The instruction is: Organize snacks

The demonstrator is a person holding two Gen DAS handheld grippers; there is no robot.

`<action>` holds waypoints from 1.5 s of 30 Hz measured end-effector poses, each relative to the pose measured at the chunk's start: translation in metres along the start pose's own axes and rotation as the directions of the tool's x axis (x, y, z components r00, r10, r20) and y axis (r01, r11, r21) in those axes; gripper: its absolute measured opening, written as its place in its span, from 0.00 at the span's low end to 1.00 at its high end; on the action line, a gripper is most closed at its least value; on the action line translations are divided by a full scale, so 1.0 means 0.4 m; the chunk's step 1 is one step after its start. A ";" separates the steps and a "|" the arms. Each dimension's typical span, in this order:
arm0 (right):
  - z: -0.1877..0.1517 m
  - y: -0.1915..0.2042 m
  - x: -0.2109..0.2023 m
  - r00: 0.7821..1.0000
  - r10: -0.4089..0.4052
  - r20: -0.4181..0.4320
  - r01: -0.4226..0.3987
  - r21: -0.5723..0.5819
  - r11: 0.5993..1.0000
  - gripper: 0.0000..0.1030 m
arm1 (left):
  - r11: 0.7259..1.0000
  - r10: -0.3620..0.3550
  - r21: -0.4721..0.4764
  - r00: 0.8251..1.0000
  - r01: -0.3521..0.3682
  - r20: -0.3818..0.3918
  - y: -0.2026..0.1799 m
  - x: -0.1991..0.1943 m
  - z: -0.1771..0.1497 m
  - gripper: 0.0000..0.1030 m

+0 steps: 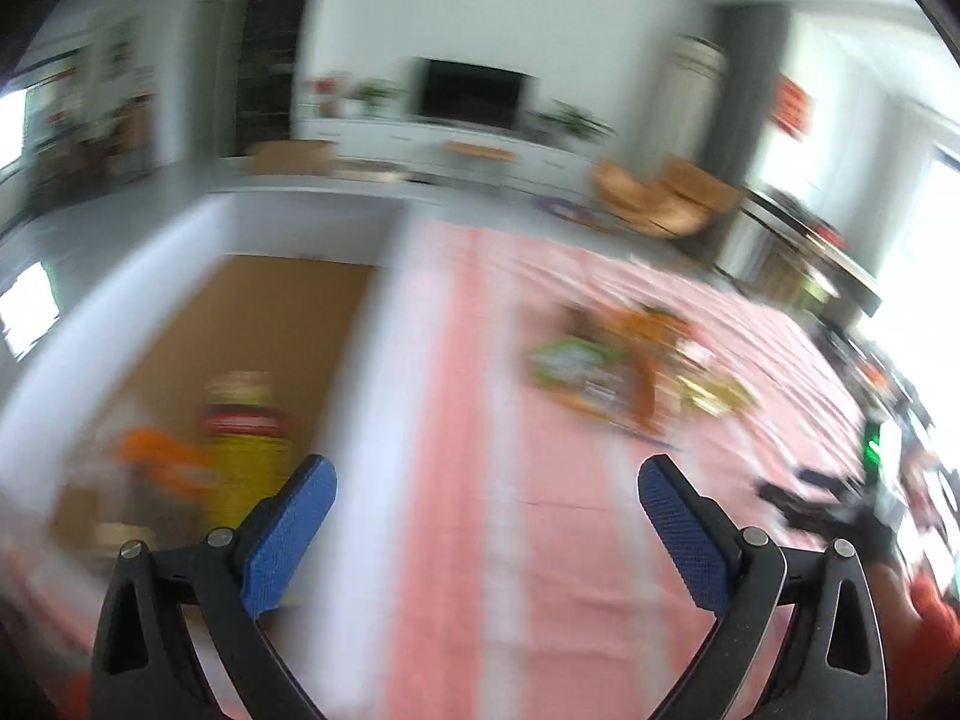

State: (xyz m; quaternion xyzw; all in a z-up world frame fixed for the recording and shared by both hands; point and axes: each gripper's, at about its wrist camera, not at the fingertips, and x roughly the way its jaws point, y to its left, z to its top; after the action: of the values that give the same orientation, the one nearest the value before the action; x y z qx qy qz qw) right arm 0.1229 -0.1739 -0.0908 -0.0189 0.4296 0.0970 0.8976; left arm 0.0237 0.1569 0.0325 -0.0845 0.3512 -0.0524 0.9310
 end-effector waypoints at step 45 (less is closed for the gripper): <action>-0.058 -0.091 0.024 0.995 -0.087 -0.043 0.088 0.036 0.995 1.00 | 0.976 0.112 0.210 0.969 -0.065 -0.220 -0.216 0.431 -0.132 1.00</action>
State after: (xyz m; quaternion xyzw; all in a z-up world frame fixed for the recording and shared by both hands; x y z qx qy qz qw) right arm 0.1181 -0.2108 -0.1147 -0.0227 0.4485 0.0488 0.8921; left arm 0.1143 0.0387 -0.1011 0.0326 0.4531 -0.0554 0.8892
